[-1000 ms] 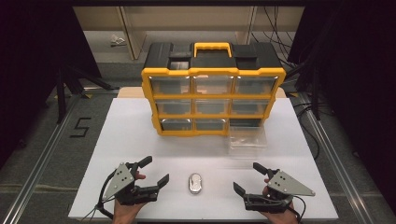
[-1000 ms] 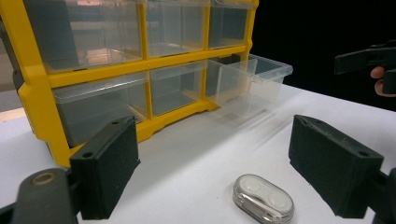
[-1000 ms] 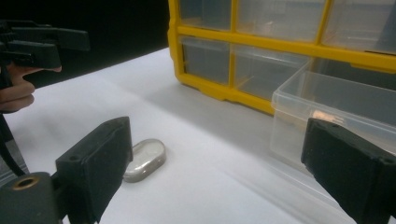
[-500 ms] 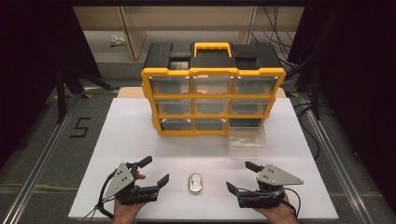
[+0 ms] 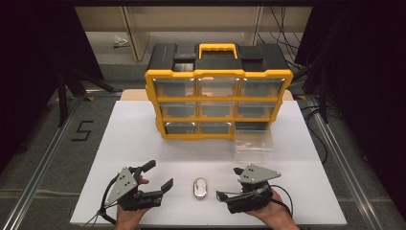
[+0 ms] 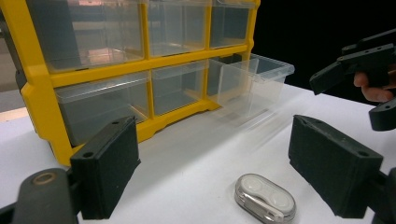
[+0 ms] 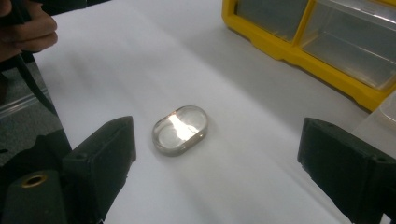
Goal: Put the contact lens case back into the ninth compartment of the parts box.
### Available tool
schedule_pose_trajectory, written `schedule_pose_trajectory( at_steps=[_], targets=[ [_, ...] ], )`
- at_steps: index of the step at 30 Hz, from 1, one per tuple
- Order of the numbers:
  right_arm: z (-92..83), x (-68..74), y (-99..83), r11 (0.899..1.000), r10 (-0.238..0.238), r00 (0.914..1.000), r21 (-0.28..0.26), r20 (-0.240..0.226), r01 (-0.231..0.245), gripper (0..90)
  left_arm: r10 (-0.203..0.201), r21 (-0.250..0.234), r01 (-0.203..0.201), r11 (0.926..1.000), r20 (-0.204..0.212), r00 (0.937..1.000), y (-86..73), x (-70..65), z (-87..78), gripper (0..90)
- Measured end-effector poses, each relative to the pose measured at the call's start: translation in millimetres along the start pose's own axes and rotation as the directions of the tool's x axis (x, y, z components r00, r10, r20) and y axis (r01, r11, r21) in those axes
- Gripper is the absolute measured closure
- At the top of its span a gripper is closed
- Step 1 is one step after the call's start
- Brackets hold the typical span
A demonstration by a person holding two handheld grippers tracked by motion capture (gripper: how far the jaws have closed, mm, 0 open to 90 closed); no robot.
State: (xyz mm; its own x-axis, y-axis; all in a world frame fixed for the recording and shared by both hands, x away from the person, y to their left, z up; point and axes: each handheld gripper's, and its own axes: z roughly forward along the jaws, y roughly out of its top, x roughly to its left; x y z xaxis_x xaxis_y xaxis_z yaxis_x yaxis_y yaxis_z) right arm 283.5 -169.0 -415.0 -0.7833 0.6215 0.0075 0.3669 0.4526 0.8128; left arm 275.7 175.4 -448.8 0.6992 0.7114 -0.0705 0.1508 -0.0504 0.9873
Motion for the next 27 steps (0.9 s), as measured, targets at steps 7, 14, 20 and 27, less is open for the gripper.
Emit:
schedule_pose_trajectory(
  at_steps=[7, 14, 20, 27],
  targets=[
    [9.2, 1.8, 5.3, 1.000, 0.000, 1.0000, 0.019, -0.005, 0.000, 12.6, 0.000, -0.001, 0.000, 1.0000, -0.002, 1.0000, 0.0, -0.1, 0.1, 16.0],
    [19.4, 4.4, 8.2, 0.998, -0.004, 0.9999, 0.057, -0.013, 0.004, 12.5, 0.002, 0.004, -0.002, 1.0000, -0.009, 1.0000, -0.1, -0.2, 0.4, 16.1],
    [32.6, 7.9, 8.5, 0.995, -0.011, 0.9998, 0.097, -0.019, 0.012, 12.5, 0.000, 0.000, 0.000, 1.0000, -0.009, 1.0000, 0.0, -0.2, 0.2, 16.1],
    [46.4, 12.1, 10.2, 0.991, -0.019, 0.9994, 0.134, -0.029, 0.022, 12.7, -0.004, 0.001, 0.004, 1.0000, -0.013, 0.9999, -0.3, 0.1, 0.4, 16.1]
  ],
)
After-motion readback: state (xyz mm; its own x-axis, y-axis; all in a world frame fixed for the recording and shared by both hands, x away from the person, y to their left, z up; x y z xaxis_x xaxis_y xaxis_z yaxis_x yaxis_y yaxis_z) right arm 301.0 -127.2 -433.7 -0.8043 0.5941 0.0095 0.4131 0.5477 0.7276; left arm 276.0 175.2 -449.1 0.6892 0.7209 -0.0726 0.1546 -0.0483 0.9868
